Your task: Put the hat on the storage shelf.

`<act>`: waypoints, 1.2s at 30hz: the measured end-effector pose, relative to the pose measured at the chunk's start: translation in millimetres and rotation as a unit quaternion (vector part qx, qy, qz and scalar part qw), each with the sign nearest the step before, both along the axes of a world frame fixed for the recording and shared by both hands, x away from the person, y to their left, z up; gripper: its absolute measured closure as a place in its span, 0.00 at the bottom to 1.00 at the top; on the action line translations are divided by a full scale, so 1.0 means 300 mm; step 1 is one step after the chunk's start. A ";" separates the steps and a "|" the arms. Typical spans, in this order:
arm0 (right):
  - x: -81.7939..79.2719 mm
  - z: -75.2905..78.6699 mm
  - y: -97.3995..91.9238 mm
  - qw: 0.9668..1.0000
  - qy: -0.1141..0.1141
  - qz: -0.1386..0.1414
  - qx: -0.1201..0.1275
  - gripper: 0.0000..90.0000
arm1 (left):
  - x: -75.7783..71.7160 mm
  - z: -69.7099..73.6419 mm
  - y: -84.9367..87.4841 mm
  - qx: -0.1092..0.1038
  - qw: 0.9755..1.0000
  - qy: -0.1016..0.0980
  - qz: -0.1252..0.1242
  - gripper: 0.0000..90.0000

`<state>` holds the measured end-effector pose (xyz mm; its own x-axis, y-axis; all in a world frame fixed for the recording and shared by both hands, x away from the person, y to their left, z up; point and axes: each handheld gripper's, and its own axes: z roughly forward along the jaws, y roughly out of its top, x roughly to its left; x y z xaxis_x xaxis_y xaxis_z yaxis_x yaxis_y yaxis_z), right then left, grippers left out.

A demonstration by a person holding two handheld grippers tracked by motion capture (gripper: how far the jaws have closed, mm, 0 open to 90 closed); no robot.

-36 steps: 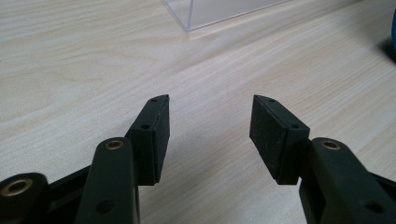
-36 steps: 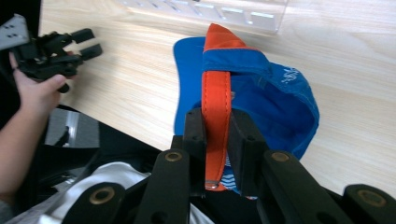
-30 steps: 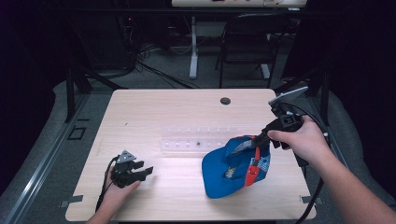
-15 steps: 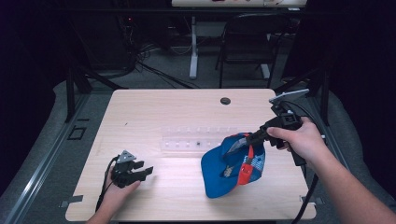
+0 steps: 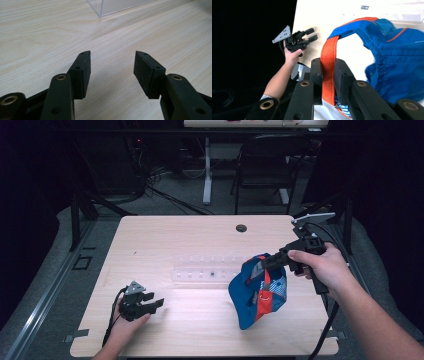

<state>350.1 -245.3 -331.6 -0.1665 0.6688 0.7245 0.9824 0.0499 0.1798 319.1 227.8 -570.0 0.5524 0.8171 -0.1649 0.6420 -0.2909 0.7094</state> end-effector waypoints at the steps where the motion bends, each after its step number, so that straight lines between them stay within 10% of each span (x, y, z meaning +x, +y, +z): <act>1: 0.000 0.000 0.000 1.000 0.000 0.000 0.000 0.88 | 0.000 0.000 0.000 0.000 1.000 0.000 0.000 0.54; 36: 0.019 0.026 0.007 0.999 -0.010 -0.012 0.041 0.88 | 0.000 0.000 -0.001 -0.003 1.000 -0.002 -0.003 0.53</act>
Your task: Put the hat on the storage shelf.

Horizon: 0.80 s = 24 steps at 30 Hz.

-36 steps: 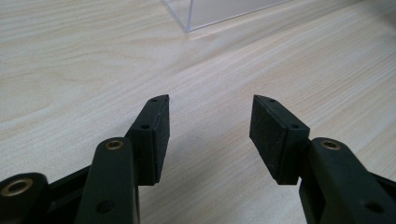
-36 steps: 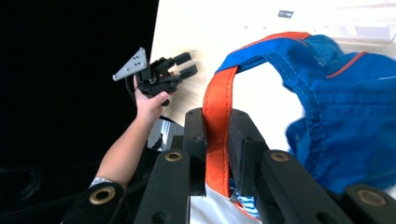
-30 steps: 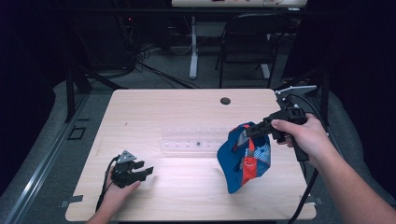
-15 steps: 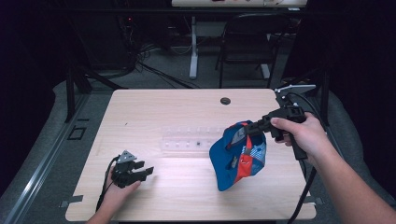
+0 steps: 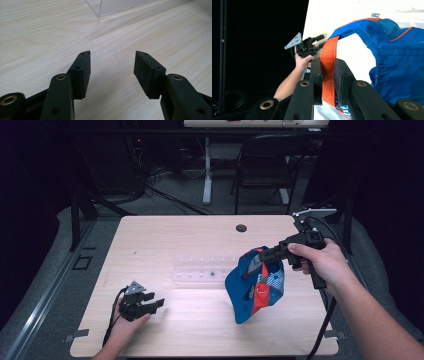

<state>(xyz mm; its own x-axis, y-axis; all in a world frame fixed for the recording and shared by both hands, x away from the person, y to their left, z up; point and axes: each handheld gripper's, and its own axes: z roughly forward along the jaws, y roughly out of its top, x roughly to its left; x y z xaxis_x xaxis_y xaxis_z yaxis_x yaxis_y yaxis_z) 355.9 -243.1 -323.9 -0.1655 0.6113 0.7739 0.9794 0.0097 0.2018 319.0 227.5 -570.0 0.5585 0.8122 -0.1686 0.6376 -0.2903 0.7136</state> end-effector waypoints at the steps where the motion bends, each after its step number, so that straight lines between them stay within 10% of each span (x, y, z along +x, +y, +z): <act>1: 0.000 0.000 0.000 1.000 0.000 0.000 0.000 0.88 | 0.000 0.000 0.000 0.000 1.000 0.000 0.000 0.54; 24: 0.065 0.054 0.077 0.999 -0.017 0.010 0.026 0.88 | -0.002 0.006 0.000 -0.002 1.000 -0.006 -0.002 0.54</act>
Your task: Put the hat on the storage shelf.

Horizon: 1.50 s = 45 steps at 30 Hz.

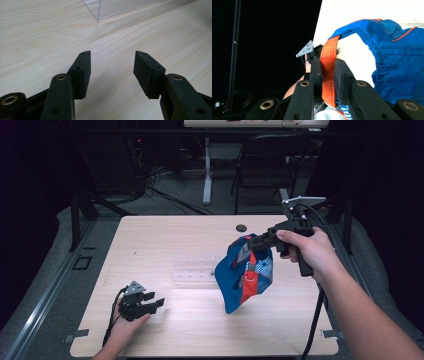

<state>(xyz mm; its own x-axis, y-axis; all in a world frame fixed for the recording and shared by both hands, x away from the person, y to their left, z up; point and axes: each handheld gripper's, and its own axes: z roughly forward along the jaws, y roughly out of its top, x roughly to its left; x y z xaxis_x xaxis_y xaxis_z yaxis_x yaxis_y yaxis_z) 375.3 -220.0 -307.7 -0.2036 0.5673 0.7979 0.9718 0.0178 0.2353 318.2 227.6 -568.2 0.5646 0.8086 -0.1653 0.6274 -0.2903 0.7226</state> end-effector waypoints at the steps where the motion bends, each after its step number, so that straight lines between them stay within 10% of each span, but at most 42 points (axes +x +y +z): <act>1: 0.003 0.003 0.002 1.000 0.000 -0.002 0.001 0.88 | 0.000 0.000 0.000 0.000 1.000 0.000 0.000 0.54; 45: 0.201 0.061 0.086 0.996 -0.035 -0.073 0.034 0.88 | -0.016 0.014 -0.041 0.005 0.999 -0.017 -0.039 0.56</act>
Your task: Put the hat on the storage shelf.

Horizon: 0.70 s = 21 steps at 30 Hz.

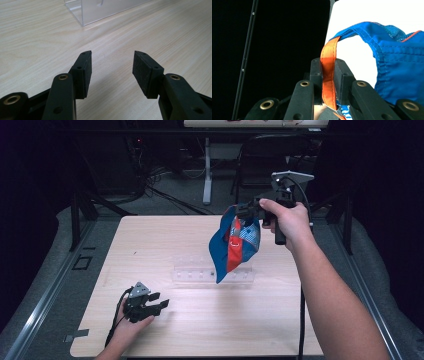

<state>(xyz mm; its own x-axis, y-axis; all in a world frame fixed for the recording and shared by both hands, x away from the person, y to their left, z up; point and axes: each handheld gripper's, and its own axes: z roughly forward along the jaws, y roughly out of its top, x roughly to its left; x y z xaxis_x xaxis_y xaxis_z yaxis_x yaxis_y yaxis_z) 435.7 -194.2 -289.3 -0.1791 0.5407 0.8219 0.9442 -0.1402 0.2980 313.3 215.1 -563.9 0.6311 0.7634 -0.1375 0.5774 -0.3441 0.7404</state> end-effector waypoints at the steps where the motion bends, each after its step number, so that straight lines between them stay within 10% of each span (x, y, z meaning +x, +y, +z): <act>1: 0.002 0.004 0.003 1.000 0.000 0.001 0.002 0.88 | 0.000 0.000 0.000 -0.001 1.000 -0.001 0.000 0.56; 14: 0.030 -0.028 0.009 1.000 -0.002 -0.025 -0.003 0.88 | -0.006 0.013 -0.019 -0.005 1.000 -0.008 -0.009 0.56; 21: 0.038 -0.054 0.021 1.000 0.005 -0.022 -0.002 0.88 | -0.017 0.084 -0.116 -0.005 0.998 -0.061 -0.034 0.55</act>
<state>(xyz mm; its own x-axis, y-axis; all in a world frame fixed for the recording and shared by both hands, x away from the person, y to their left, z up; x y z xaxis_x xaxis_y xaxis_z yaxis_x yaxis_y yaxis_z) 447.0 -187.9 -305.4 -0.1474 0.5505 0.8217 0.9399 -0.1807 0.2897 308.3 180.2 -538.7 0.6941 0.7171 -0.0635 0.4582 -0.3720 0.8073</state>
